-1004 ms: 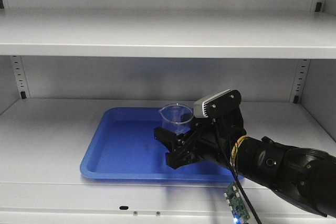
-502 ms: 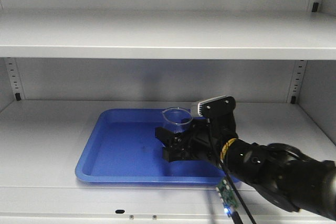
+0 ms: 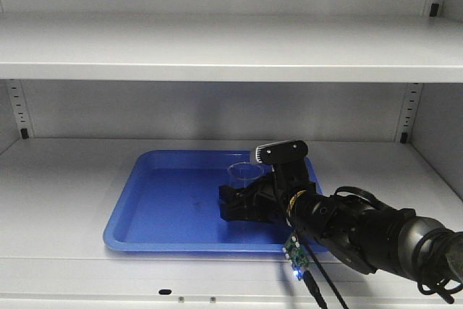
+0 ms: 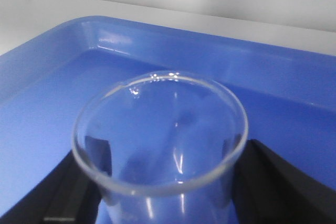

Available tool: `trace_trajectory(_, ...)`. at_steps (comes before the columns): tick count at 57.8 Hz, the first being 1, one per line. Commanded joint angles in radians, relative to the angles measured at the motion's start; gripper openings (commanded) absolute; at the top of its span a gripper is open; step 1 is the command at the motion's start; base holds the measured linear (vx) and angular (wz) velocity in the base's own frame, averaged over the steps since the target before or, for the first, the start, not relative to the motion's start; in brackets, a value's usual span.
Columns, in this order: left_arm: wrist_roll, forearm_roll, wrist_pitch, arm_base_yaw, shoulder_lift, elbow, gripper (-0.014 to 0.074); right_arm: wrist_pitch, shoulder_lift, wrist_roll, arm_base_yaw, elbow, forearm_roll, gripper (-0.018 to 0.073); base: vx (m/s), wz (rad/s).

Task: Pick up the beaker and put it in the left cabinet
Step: 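Lower the beaker onto the blue tray and open the right gripper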

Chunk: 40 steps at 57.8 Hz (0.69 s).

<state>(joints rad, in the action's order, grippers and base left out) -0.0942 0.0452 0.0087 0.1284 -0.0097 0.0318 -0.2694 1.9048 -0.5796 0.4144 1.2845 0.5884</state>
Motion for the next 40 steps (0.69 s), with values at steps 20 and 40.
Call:
trace_trajectory(20, 0.003, -0.003, -0.084, 0.001, -0.017, 0.016, 0.0001, -0.067, -0.048, 0.01, -0.005, 0.034, -0.013, 0.0158, 0.0, 0.0)
trace_trajectory(40, 0.003, -0.003, -0.084, 0.001, -0.017, 0.016, 0.0001, -0.169, -0.048, 0.009, -0.005, 0.034, -0.013, 0.0613, 0.0, 0.0)
